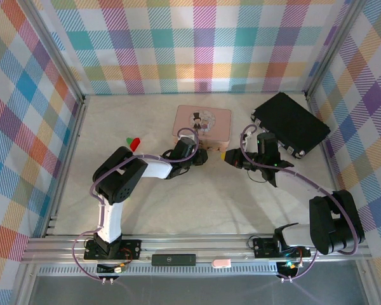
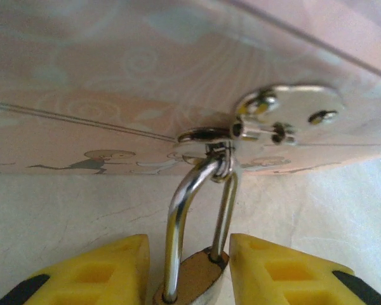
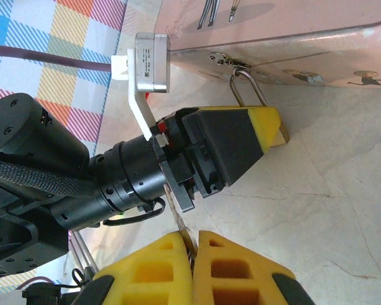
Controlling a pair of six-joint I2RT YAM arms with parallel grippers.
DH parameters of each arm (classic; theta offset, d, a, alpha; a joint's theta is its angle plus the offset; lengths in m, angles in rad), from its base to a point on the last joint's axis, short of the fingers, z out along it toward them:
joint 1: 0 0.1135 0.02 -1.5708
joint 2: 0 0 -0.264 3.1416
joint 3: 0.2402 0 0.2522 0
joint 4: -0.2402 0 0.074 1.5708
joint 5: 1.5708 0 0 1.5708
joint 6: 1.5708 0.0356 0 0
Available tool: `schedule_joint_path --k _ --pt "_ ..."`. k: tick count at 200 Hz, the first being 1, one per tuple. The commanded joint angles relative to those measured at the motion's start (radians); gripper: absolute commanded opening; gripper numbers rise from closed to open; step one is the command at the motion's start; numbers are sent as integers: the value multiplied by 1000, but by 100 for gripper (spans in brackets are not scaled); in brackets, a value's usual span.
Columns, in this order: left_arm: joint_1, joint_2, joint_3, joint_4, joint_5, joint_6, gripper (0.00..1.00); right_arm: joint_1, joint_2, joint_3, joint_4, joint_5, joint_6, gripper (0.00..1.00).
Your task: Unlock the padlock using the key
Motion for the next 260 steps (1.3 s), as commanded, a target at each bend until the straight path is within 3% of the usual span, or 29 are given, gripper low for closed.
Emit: schedule_joint_path --k 1,43,62,116,152,260 --pt "-9 53 4 8 26 -12 32 -6 -15 -14 34 1 9 0" --pt "2 55 -21 56 59 -90 17 -6 11 -47 90 1 47 0" --pt "28 28 -75 173 117 -222 0 -6 11 -81 116 12 76 0" --pt "59 0 -171 570 274 -592 0 -5 27 -181 249 4 225 0" --pt "59 74 -199 853 295 -794 0 16 52 -233 382 7 337 0" --pt "59 -55 -246 872 343 -767 0 56 349 -190 877 -89 554 0"
